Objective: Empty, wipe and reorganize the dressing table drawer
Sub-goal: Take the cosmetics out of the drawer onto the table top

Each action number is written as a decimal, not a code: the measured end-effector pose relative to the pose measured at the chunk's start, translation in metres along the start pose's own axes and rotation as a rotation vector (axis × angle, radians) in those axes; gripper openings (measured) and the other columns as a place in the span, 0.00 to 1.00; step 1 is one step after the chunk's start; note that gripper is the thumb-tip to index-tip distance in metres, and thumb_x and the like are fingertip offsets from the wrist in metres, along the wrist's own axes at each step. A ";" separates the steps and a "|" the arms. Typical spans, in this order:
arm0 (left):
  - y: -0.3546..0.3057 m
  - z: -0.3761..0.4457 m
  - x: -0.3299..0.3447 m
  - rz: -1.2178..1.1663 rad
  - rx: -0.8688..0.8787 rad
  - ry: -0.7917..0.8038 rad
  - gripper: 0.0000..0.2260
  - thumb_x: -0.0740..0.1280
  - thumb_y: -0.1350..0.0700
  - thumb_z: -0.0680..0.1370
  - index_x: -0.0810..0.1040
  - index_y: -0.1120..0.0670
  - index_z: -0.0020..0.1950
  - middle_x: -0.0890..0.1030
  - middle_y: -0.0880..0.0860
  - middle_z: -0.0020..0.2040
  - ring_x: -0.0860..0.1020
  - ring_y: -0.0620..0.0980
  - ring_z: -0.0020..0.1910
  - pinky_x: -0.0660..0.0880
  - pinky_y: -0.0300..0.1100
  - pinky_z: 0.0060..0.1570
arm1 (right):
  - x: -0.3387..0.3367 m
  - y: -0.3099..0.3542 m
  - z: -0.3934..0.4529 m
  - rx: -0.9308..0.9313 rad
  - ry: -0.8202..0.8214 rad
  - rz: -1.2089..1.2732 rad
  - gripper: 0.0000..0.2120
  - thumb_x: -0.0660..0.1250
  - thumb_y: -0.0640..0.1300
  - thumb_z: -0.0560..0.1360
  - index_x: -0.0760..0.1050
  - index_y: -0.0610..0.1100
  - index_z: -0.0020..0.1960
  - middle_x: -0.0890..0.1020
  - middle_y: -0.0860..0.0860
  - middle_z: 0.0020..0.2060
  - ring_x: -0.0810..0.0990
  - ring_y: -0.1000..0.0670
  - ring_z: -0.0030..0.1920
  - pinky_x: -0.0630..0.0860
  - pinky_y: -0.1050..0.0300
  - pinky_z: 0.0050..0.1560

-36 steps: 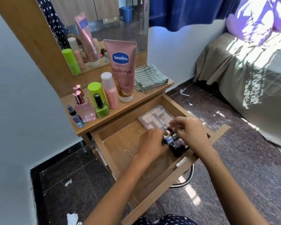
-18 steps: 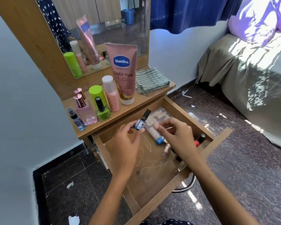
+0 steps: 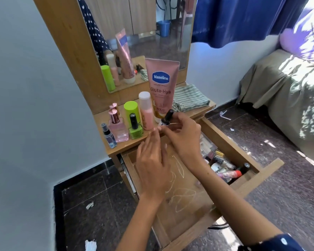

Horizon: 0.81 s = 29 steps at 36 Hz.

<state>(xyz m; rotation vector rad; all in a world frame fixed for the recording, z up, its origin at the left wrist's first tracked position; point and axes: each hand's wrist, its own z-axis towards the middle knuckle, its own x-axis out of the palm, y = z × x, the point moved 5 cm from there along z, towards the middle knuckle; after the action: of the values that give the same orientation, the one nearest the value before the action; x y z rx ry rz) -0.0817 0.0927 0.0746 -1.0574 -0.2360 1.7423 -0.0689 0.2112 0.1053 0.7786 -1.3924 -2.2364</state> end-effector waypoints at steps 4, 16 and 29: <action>0.008 -0.009 0.014 0.195 0.041 0.159 0.24 0.57 0.54 0.81 0.58 0.59 0.76 0.62 0.52 0.75 0.58 0.47 0.75 0.53 0.51 0.74 | 0.010 -0.006 0.005 -0.053 -0.021 -0.172 0.15 0.78 0.44 0.65 0.77 0.46 0.49 0.83 0.53 0.41 0.82 0.56 0.40 0.81 0.53 0.43; 0.014 -0.010 0.022 0.357 0.056 0.293 0.34 0.68 0.52 0.75 0.57 0.61 0.76 0.60 0.57 0.76 0.56 0.52 0.75 0.46 0.51 0.73 | 0.019 -0.014 0.011 -0.101 0.000 -0.216 0.04 0.75 0.38 0.68 0.83 0.44 0.41 0.82 0.51 0.38 0.82 0.52 0.38 0.81 0.50 0.45; 0.002 -0.013 0.025 0.189 0.150 0.289 0.16 0.68 0.53 0.77 0.76 0.53 0.64 0.74 0.53 0.66 0.70 0.52 0.66 0.67 0.51 0.63 | -0.068 -0.043 -0.001 0.040 0.460 -0.609 0.08 0.71 0.37 0.73 0.83 0.48 0.49 0.85 0.56 0.43 0.82 0.59 0.42 0.80 0.59 0.48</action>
<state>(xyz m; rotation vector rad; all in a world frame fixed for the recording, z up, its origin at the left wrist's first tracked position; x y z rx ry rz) -0.0748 0.1085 0.0523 -1.2347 0.1788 1.7169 -0.0174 0.2696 0.0828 1.7914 -1.0663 -2.2128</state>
